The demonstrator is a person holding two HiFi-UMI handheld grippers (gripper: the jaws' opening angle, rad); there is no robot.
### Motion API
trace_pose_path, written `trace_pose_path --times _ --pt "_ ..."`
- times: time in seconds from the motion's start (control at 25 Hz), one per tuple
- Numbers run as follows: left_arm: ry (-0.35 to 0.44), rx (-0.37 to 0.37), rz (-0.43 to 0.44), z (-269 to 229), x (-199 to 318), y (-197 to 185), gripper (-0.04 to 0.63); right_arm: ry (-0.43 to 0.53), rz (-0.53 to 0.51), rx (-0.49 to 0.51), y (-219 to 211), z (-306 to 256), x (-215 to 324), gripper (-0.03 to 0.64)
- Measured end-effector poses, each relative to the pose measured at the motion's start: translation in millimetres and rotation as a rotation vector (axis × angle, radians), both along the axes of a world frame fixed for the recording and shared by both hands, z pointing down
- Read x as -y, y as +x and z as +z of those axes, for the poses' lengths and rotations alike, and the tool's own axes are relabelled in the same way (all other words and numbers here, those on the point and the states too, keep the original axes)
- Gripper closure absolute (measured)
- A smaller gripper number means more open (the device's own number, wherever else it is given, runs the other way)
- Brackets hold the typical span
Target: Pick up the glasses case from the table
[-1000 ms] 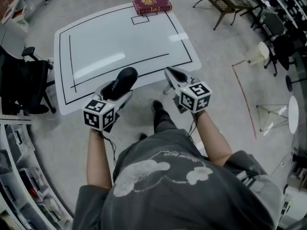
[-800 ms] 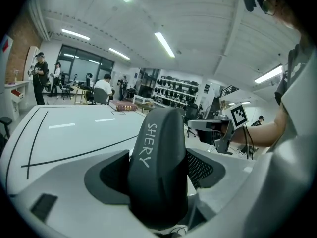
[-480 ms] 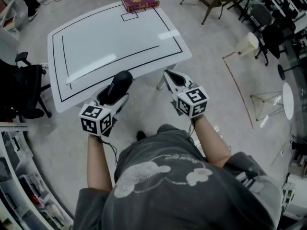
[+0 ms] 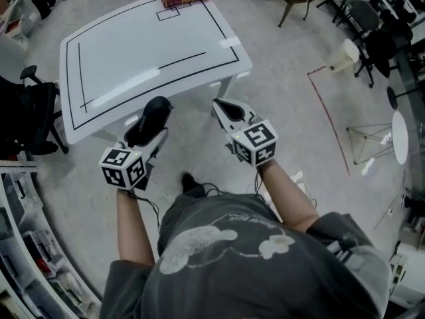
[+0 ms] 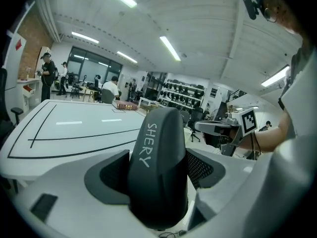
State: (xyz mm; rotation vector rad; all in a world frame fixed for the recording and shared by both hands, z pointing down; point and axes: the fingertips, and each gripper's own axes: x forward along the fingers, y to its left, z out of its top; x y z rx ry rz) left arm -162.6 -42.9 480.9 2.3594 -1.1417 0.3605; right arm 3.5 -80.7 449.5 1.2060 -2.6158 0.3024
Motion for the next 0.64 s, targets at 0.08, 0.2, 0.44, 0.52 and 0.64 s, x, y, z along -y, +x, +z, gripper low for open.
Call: trace_pose_path --times 0.08,0.2,0.44,0.52,0.64 --pt "0.0 0.002 -0.012 -2 -13 12 0.252 0.011 -0.015 0.006 11 -4 -11 0.618" --pt "0.008 0.008 -0.037 -6 -36 29 0.252 0.023 -0.03 0.016 26 -11 -30 0.618" --pt "0.061 0.003 -0.094 -27 -85 56 0.252 0.05 -0.073 0.035 54 -26 -78 0.618" --pt "0.075 0.0 -0.106 -32 -102 66 0.252 0.058 -0.074 0.044 66 -29 -94 0.618" --pt "0.088 -0.004 -0.115 -35 -128 81 0.252 0.069 -0.073 0.058 83 -33 -119 0.618"
